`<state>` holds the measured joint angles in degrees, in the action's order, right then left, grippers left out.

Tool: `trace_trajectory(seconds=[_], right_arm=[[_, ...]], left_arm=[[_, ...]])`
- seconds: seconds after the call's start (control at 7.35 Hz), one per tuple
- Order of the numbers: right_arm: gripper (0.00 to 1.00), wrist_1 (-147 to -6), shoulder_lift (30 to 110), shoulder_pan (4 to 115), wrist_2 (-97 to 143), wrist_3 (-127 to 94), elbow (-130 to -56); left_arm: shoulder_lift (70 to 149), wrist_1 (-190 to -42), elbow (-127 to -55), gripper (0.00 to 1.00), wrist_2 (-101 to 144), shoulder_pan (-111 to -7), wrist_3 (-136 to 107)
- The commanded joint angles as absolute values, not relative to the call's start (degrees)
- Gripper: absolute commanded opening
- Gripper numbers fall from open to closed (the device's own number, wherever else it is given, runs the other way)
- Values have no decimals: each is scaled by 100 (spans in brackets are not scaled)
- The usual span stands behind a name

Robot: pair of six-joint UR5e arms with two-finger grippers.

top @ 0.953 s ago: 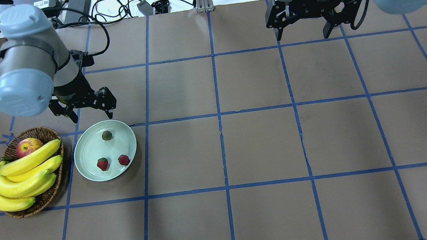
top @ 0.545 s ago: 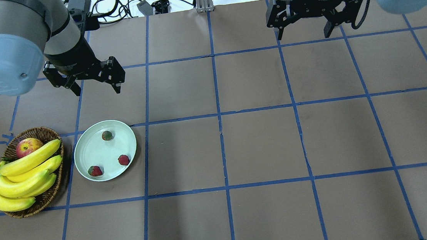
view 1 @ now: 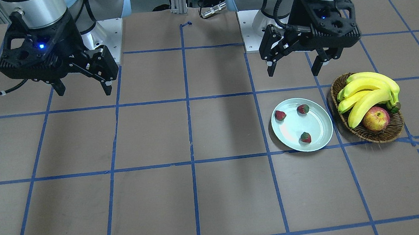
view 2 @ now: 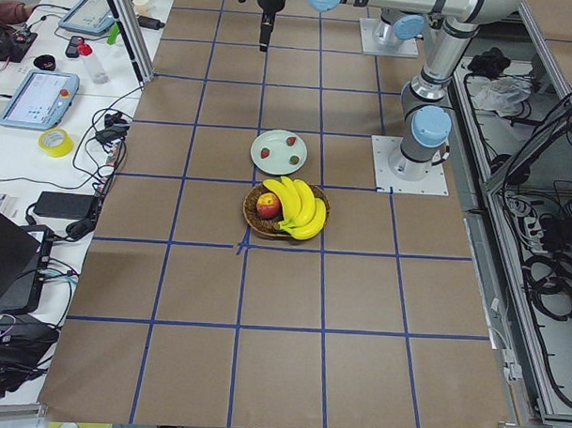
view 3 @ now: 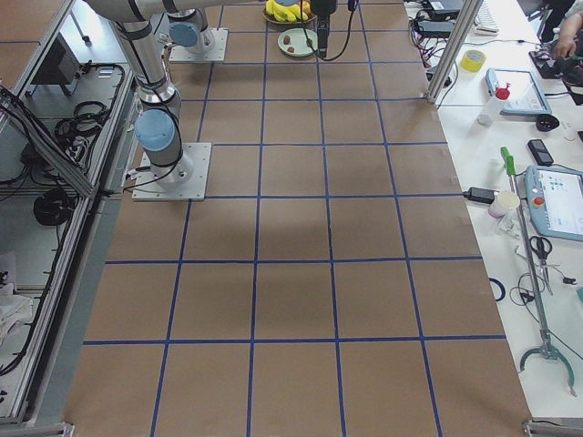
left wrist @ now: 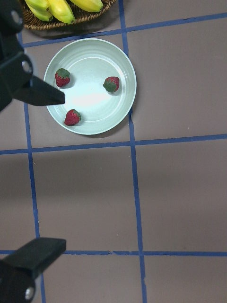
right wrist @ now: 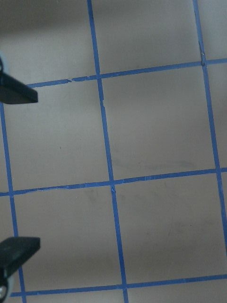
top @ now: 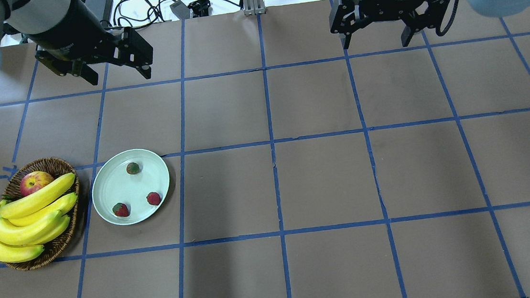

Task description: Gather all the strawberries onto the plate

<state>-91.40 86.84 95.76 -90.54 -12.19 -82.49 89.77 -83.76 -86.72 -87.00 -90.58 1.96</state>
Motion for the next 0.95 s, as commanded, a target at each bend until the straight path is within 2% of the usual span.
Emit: trace_trajectory(seconds=[0.0,0.82], right_arm=[[100,-9141,8684,9589,-9035,-1230,-8270],[100,-9141,8684,9589,-9035,-1230,-8288]], left_arm=[[8895,-8507,-8682,100,-8936,-9035,202],[8798,-8780,-8736,100,-9106,-9009,202]])
